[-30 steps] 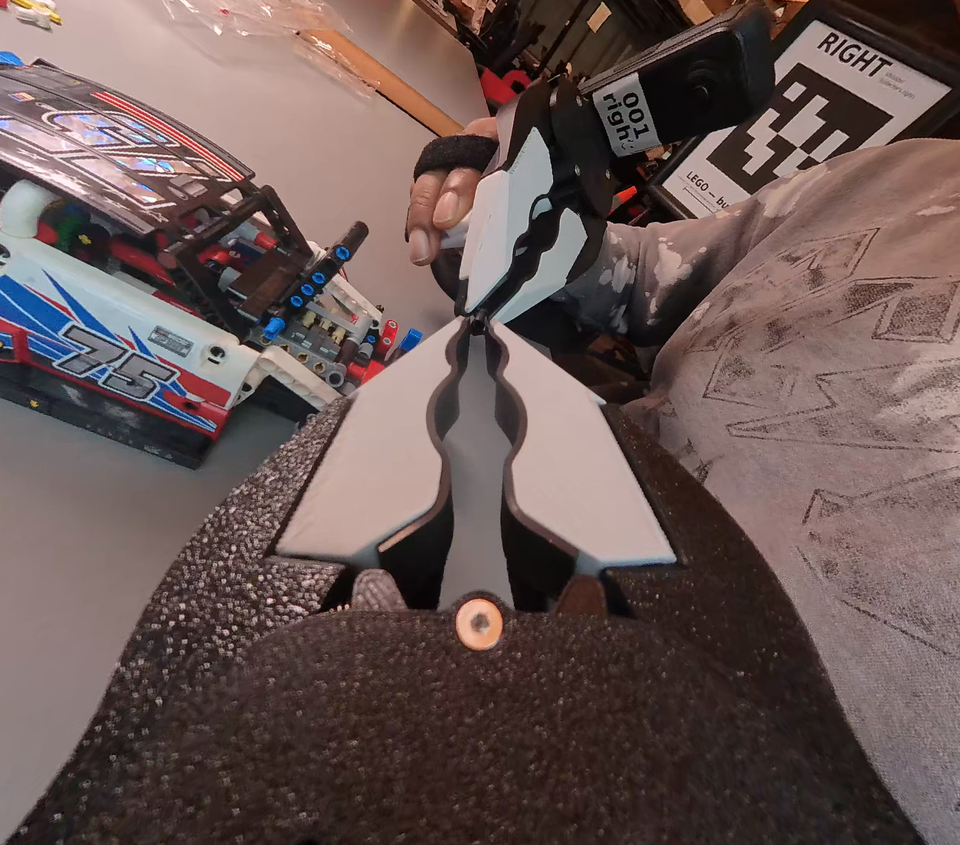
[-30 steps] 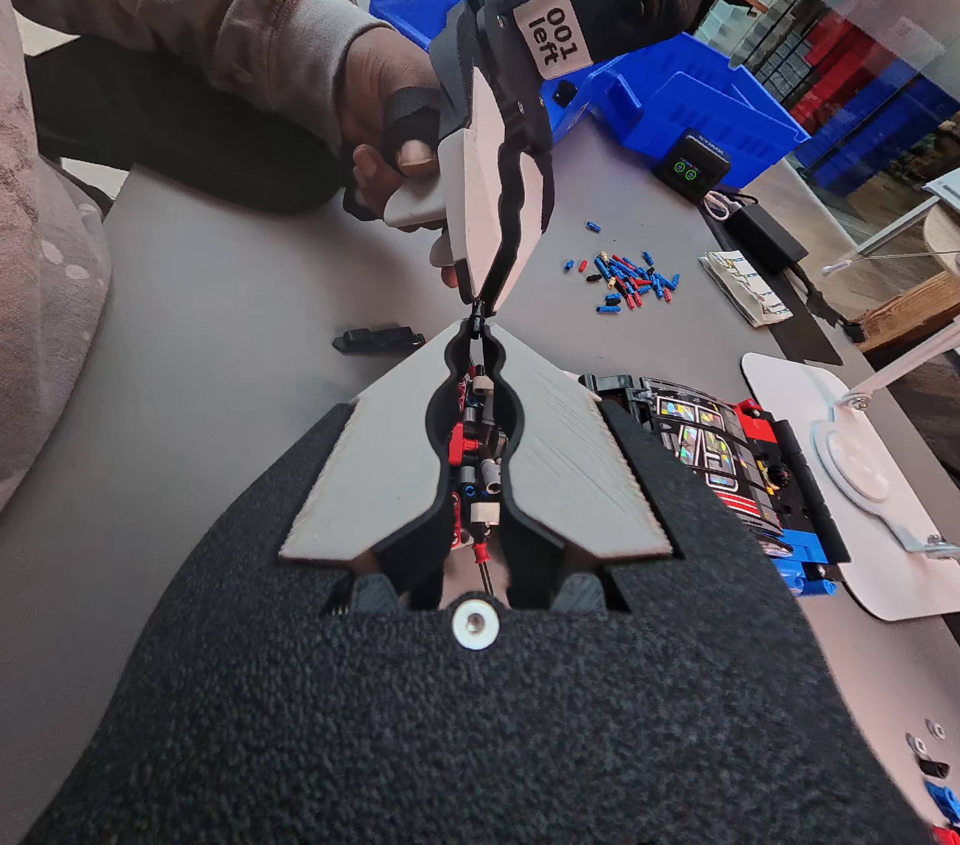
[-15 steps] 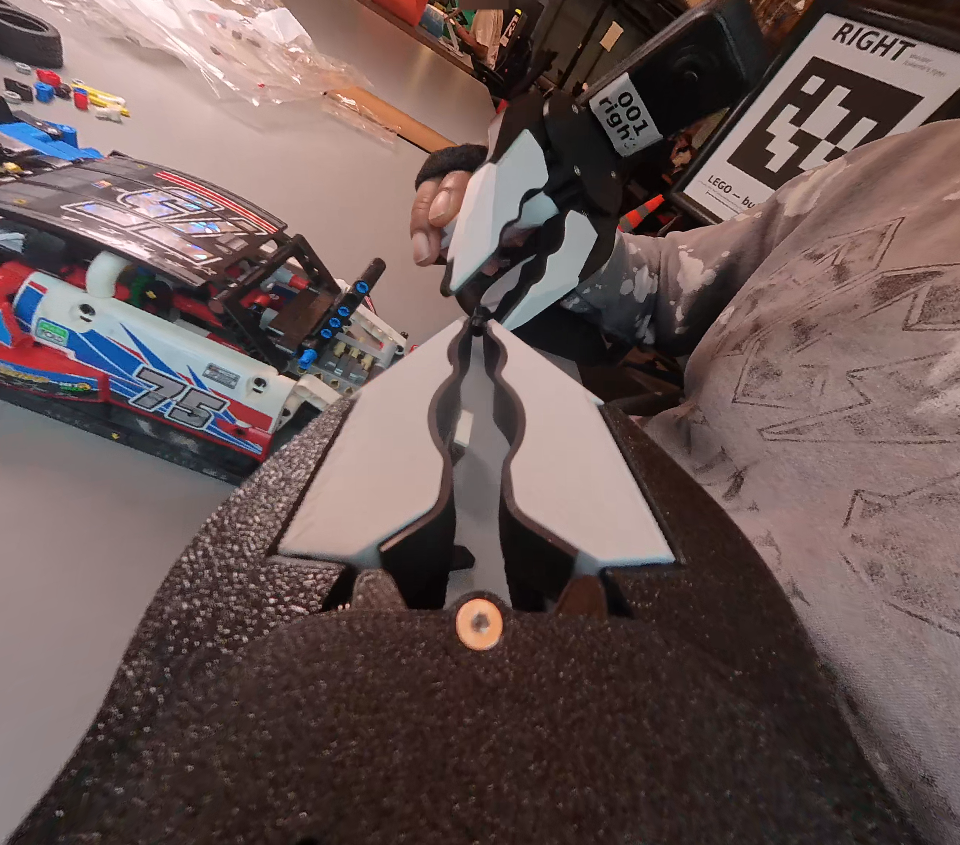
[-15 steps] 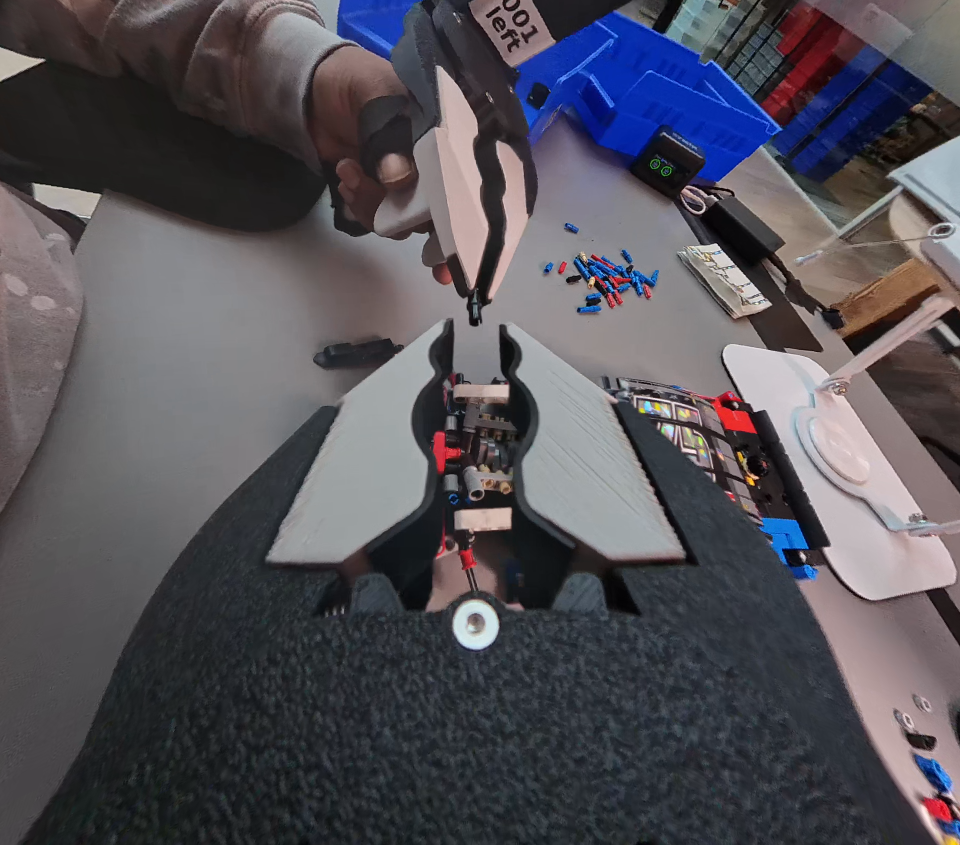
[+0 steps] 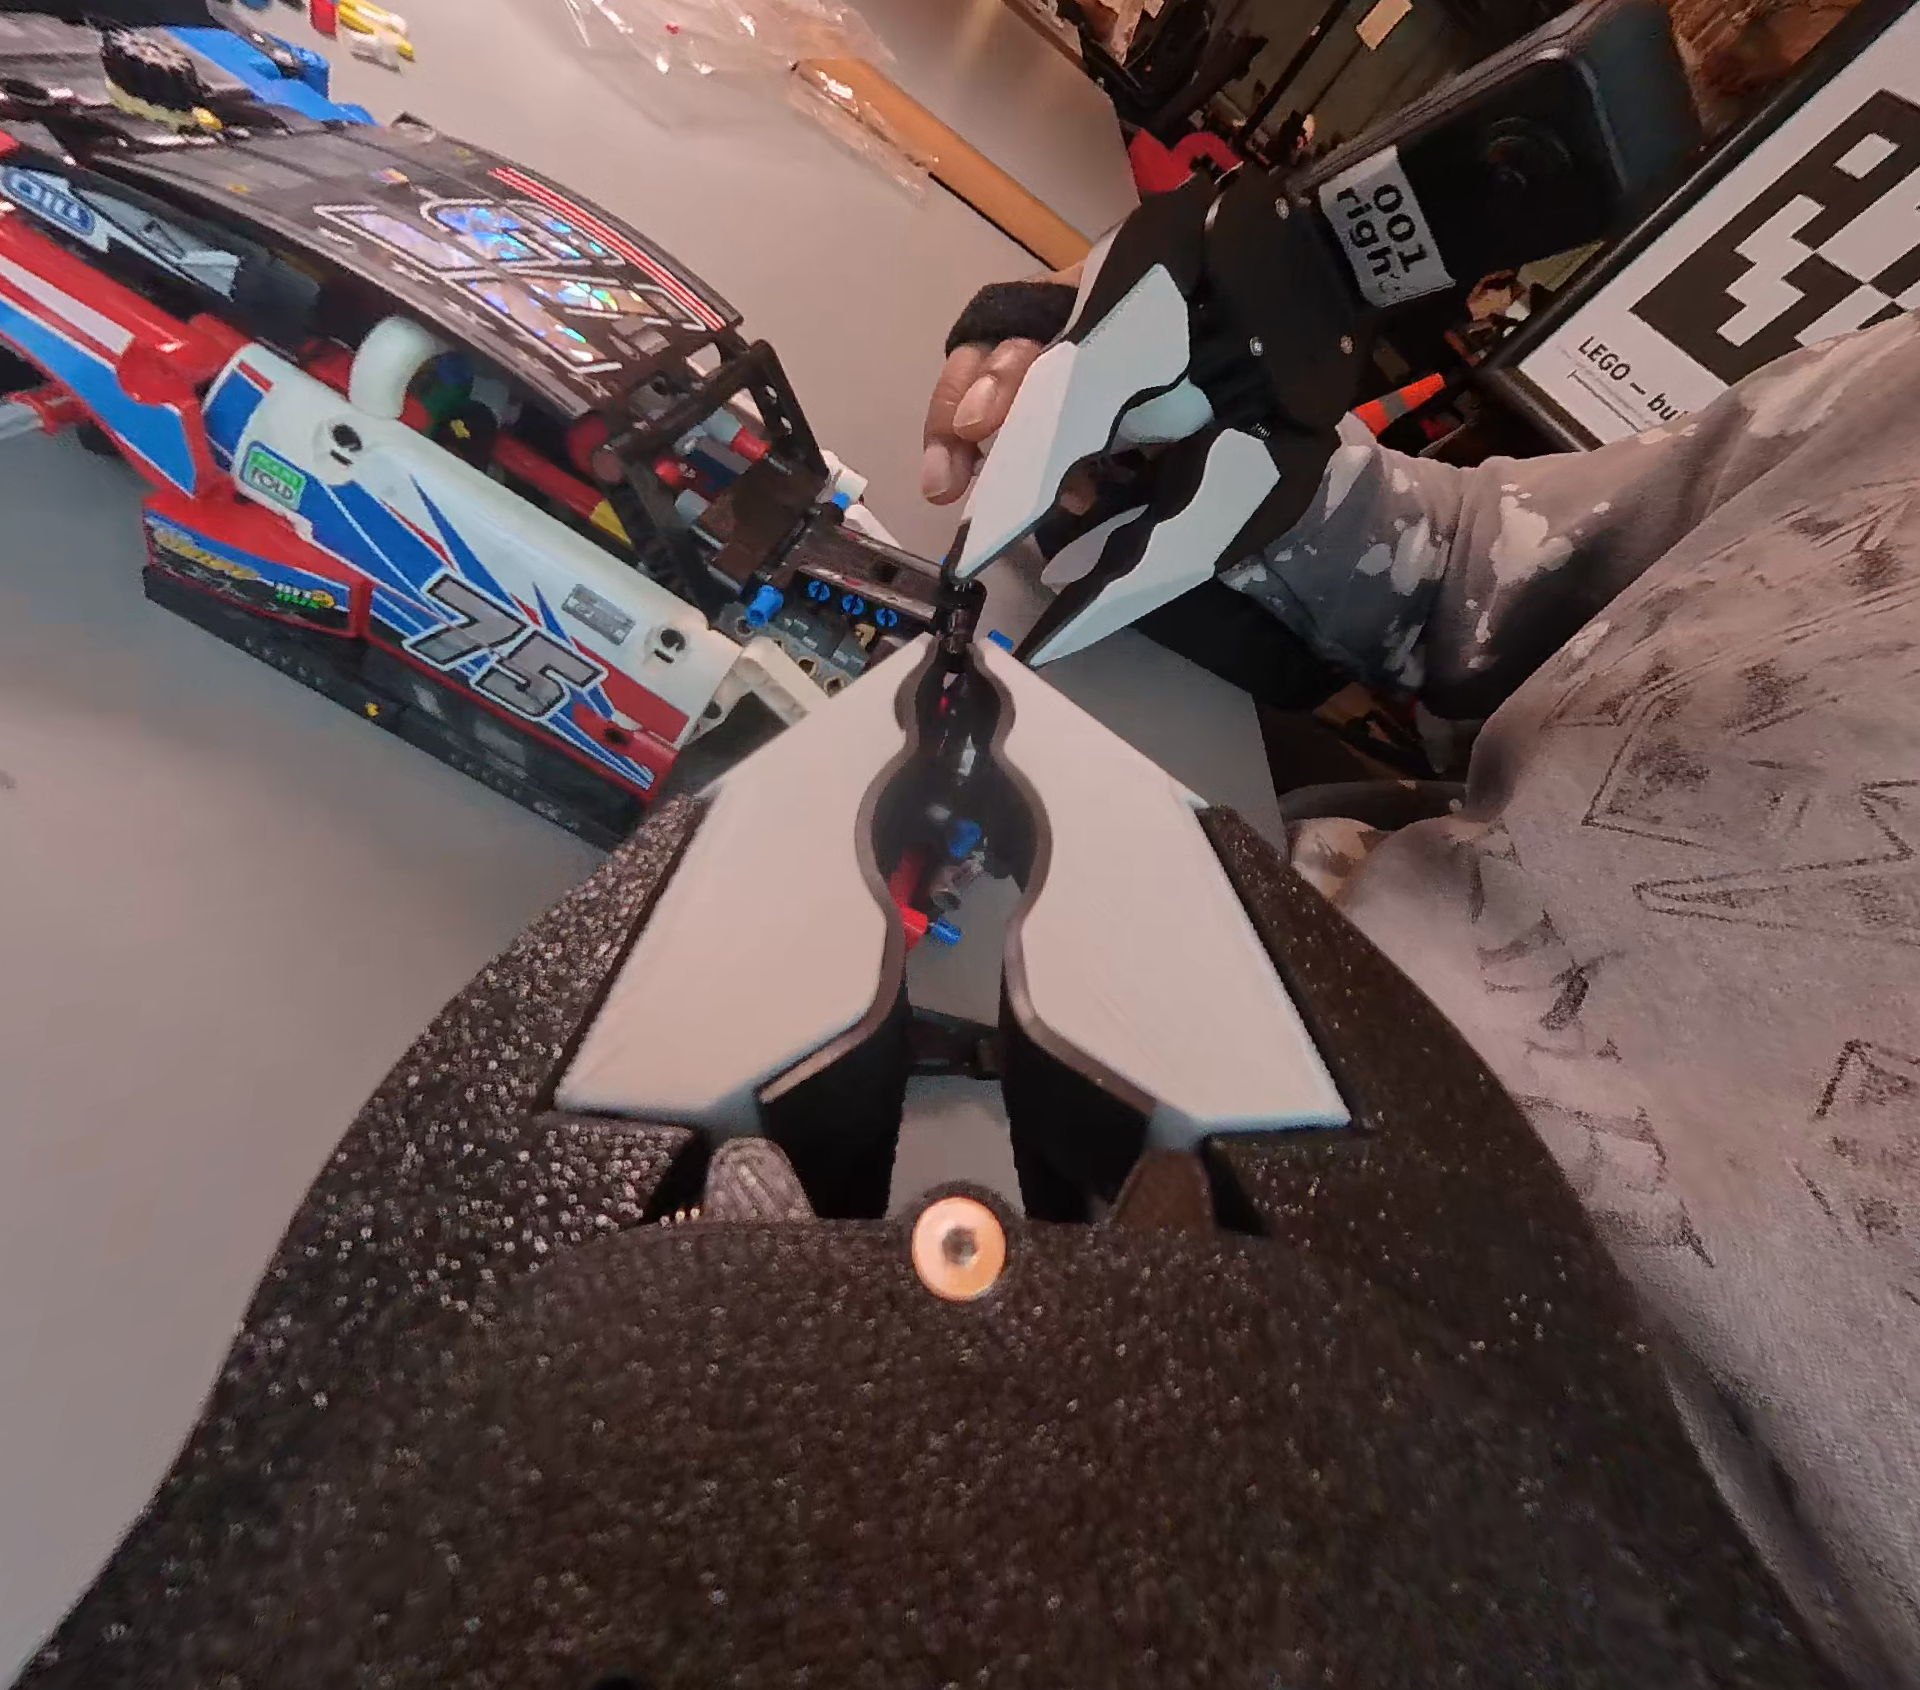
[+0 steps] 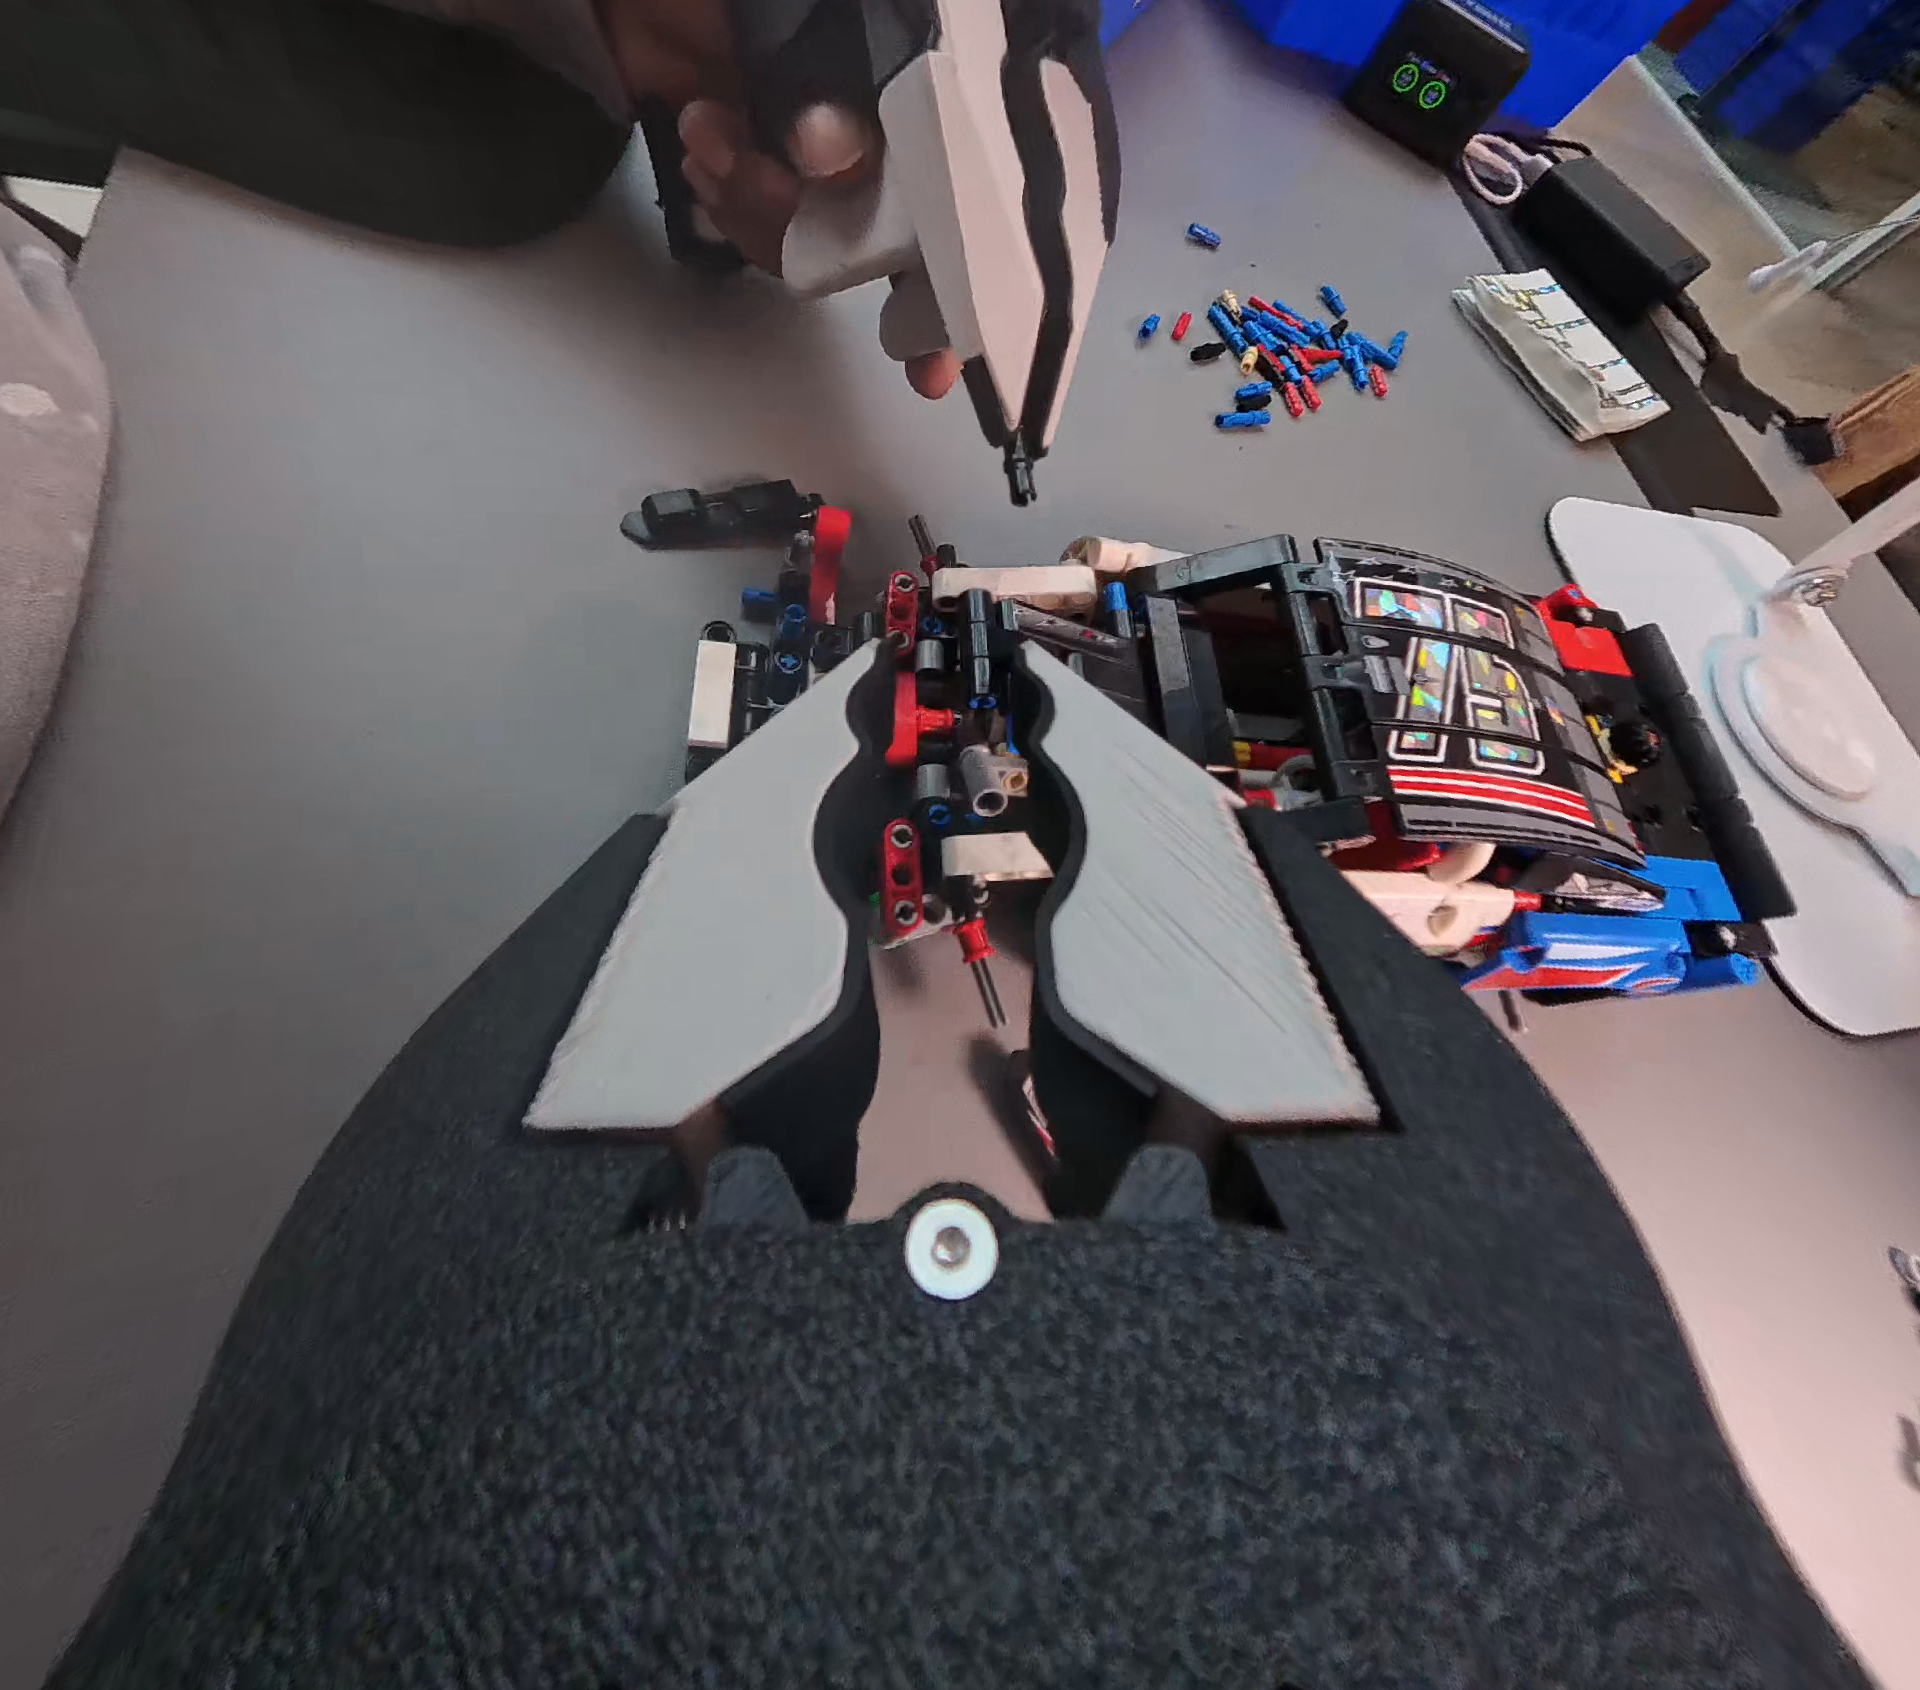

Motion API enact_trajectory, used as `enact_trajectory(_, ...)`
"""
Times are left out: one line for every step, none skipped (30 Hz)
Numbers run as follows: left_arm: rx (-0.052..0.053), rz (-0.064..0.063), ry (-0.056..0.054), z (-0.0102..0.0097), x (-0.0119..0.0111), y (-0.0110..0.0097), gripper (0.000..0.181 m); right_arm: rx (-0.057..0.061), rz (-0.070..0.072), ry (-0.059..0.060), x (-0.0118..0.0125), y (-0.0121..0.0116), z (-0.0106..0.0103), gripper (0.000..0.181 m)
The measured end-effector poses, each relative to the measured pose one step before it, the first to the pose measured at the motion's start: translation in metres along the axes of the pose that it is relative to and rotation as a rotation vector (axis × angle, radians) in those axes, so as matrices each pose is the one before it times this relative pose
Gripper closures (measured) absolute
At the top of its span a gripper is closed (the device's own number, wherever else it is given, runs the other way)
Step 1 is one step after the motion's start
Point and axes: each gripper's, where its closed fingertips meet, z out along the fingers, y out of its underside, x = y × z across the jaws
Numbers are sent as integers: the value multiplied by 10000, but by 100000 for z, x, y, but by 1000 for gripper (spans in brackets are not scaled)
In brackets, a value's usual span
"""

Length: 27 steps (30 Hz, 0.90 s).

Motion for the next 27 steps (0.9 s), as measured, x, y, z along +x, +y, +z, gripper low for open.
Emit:
enact_trajectory(-154, -20, -31, 186, -74, 305, 178, 44, 80, -6, -88, 29, -117, 160)
enact_trajectory(-138, -3, -46, 186, -97, 239, 178, 33, 94, -56, -105, 31, -130, 160)
enact_trajectory(-114, 16, -15, 185, -31, 181, 178, 17, 118, -24, 7, 75, -106, 160)
enact_trajectory(-81, 16, 11, 150, 13, 93, 178, 69, 139, -52, 9, 19, -93, 159)
enact_trajectory(-21, 31, -24, 113, -29, -6, 178, 92, 147, -27, 76, -1, -85, 159)
enact_trajectory(-24, 20, -48, 98, -90, -21, 178, 111, 116, 62, 214, -57, -117, 159)
enact_trajectory(-36, 0, -52, 73, -115, 4, 178, 97, 109, 27, 172, -52, -153, 159)
enact_trajectory(-18, 4, -56, 68, -114, -10, 178, 101, 158, 14, 192, -64, -176, 159)
enact_trajectory(-30, 10, -22, 56, -64, 12, 178, 81, 170, -15, 165, -27, -167, 158)
enact_trajectory(-51, -14, -13, 69, -59, 40, 178, 40, 136, 1, 164, 47, -127, 157)
enact_trajectory(-46, -30, -7, 74, -62, 43, 178, -2, 70, 65, 213, 122, -75, 157)
enact_trajectory(-27, -16, 25, 54, -12, 24, 178, 6, 17, 30, 104, 84, -14, 157)
enact_trajectory(-15, -6, 23, 45, -11, -18, 179, 7, 25, -21, -15, 53, 54, 156)
enact_trajectory(-13, -17, 7, 49, -51, -24, 179, -10, 29, -19, -27, 60, 118, 156)
enact_trajectory(-19, -34, 32, 42, -55, -12, 179, -38, -6, -42, -88, 102, 161, 155)
enact_trajectory(-14, -46, 34, 37, -68, -32, 179, -19, -17, -22, -63, 81, 181, 155)
enact_trajectory(4, -47, 48, 29, -52, -67, 180, -10, 6, -43, -60, 69, 161, 155)
enact_trajectory(0, -59, 86, 14, -30, -61, 179, -16, 30, -54, -54, 84, 136, 155)
enact_trajectory(2, -100, 87, 11, -56, -53, 179, 12, 42, -14, 15, 40, 103, 155)
enact_trajectory(-9, -137, 102, 4, -57, -36, 179, 51, 52, -14, 13, -9, 51, 155)
enact_trajectory(-20, -156, 126, -3, -37, -10, 179, 65, 73, -5, 62, -52, 12, 155)
enact_trajectory(-18, -162, 137, 11, -31, -8, 179, 33, 82, -17, 47, 8, 5, 156)
enact_trajectory(-36, -186, 151, 9, -25, 21, 179, 19, 51, -15, 39, -9, -11, 156)
enact_trajectory(-52, -218, 115, 27, -99, 41, 179, 18, 23, -5, 46, -25, -10, 157)
enact_trajectory(-48, -220, 105, 31, -124, 26, 179, 12, 28, -11, 29, -5, 28, 157)
enact_trajectory(-51, -192, 148, 10, -35, 41, 179, -2, 18, -22, 4, -8, 13, 157)
enact_trajectory(-55, -144, 136, 12, -11, 38, 179, 10, 26, -22, 12, -12, 0, 157)
